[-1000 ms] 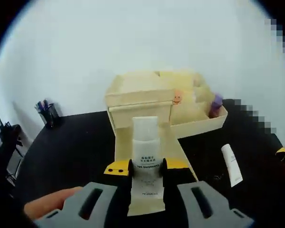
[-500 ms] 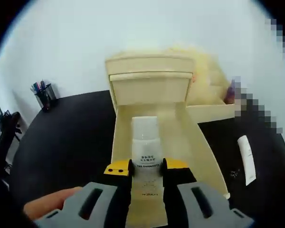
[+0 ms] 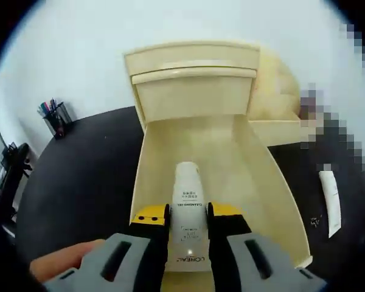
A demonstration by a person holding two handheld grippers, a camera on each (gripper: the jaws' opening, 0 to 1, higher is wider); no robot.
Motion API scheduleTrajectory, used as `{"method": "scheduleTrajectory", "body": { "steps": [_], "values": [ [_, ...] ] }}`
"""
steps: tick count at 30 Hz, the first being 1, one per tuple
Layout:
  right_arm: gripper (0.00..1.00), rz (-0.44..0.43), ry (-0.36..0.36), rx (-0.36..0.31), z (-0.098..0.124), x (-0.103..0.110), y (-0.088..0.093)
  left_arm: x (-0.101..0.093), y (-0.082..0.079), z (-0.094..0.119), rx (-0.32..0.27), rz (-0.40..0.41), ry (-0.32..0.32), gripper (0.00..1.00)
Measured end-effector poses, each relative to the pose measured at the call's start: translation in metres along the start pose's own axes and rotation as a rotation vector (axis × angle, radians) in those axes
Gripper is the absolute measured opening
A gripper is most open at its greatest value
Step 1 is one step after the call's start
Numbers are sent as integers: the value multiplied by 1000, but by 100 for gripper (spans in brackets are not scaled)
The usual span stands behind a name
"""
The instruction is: Open the drawer, pick up the cosmetic bottles from the table one by one, place them into the drawer, release the gripper, close the drawer, and move the gripper away
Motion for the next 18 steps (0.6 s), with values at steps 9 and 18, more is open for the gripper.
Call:
{"method": "scheduleTrajectory", "body": {
  "steps": [9, 18],
  "values": [
    [57, 1, -5, -5, 1, 1, -2, 2, -2, -5, -8, -24, -49, 20],
    [56, 3, -9, -13, 2, 1, -3, 4, -17, 2, -88, -79, -102, 21]
  ]
}}
Point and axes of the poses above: the point that each gripper's makers call its tool centre point, and the gripper's own axes: z roughly backward along the fingers, x roughly to its left, y roughly out of its underside, the point moved 2 cm from there along z, roughly backward along the fingers, and after that the axes turned 9 degrees about x, right-handed, at the moved point
